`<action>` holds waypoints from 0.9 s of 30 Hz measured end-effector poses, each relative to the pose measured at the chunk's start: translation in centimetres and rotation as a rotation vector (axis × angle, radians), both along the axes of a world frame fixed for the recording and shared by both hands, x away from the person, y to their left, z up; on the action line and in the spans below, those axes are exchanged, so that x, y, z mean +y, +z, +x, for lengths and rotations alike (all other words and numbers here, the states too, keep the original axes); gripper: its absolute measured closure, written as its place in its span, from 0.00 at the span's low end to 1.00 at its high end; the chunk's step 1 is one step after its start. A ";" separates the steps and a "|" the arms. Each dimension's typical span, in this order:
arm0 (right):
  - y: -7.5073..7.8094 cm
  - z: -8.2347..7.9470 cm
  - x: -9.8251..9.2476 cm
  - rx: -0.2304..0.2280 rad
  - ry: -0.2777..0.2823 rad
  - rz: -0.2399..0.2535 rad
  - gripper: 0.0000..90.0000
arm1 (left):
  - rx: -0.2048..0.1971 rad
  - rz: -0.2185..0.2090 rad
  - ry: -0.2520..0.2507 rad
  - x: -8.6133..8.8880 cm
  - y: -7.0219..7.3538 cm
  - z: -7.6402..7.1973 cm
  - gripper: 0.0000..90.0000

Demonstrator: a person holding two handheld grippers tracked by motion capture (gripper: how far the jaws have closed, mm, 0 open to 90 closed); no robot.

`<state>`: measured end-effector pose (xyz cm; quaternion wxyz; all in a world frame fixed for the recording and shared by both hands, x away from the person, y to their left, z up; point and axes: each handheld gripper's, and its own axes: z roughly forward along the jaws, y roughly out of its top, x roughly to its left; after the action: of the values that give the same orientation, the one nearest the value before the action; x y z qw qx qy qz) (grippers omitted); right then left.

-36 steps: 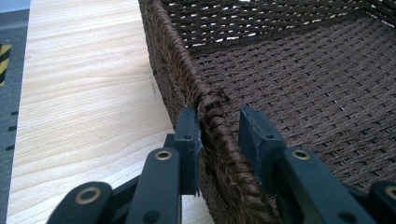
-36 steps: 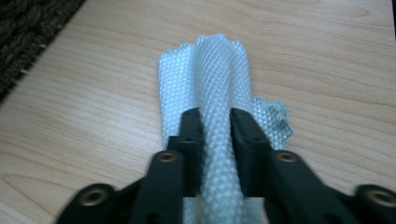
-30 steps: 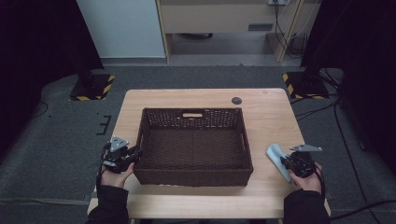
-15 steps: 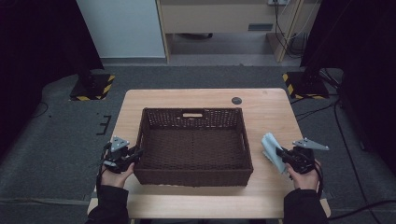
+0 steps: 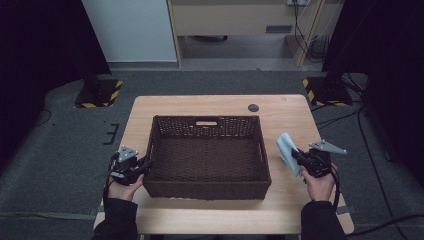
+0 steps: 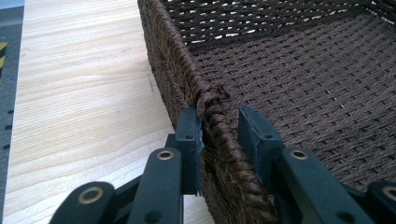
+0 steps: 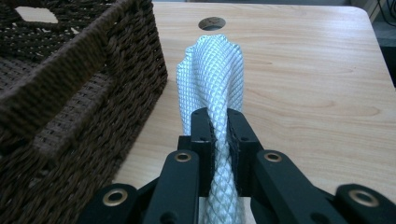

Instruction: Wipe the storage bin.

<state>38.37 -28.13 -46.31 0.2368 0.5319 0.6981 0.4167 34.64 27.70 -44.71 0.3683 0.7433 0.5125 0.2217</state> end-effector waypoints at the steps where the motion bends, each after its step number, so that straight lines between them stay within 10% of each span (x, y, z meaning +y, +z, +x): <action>1: 0.0 0.2 0.1 -0.002 -0.004 0.004 0.93 | -0.002 -0.001 -0.002 0.0 0.0 0.0 0.77; 27: 0.5 5.8 4.7 -0.063 0.043 0.039 0.93 | -0.005 0.025 -0.007 -0.6 0.0 -0.1 0.77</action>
<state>44.17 -23.38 -45.76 0.2392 0.5081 0.6933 0.4516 34.58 27.14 -44.71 0.3611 0.7492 0.5061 0.2284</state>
